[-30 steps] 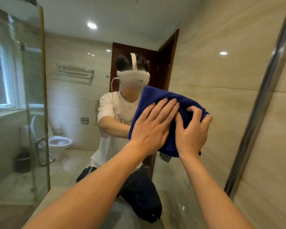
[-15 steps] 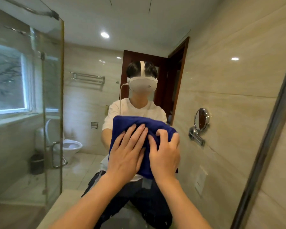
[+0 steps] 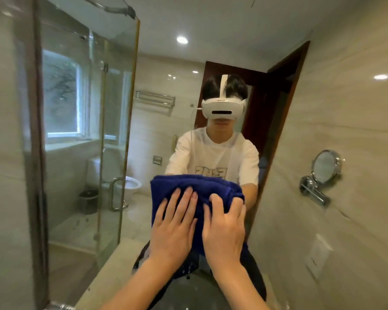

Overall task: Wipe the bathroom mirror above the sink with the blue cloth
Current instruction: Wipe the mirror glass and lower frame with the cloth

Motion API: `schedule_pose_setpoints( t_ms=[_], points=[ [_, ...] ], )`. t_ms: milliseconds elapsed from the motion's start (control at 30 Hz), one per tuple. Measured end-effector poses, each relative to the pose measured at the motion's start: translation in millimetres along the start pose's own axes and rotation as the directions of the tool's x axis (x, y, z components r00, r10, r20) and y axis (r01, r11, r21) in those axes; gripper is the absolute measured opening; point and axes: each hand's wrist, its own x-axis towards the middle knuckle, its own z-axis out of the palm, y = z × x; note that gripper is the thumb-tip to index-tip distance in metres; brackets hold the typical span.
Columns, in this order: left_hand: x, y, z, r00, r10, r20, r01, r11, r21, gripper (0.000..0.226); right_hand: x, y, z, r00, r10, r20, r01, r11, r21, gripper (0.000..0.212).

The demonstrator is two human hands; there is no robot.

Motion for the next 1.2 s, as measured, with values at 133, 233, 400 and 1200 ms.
schedule_pose_setpoints(
  t_ms=[133,233,400,1200],
  points=[
    [4.3,-33.9,-10.0,0.997,0.053,0.052,-0.052,0.999,-0.008,0.066,4.1,-28.5,7.7,0.997,0.075,0.014,-0.076,0.996,0.054,0.021],
    [64.0,-58.0,-36.6,1.0,0.02,-0.022,-0.022,0.997,-0.079,0.063,60.7,-51.2,-1.0,0.996,0.023,-0.088,-0.013,0.993,0.114,0.02],
    [144.8,-109.4,-74.7,0.987,-0.038,-0.159,0.004,0.978,-0.208,0.06,133.4,-107.2,1.2,0.983,0.067,-0.171,-0.039,0.985,0.165,0.029],
    [-0.4,-281.5,-54.6,0.944,-0.304,-0.128,0.259,0.924,-0.281,0.039,28.7,-269.1,112.0,0.998,-0.036,0.045,0.03,0.992,0.125,0.028]
  ],
)
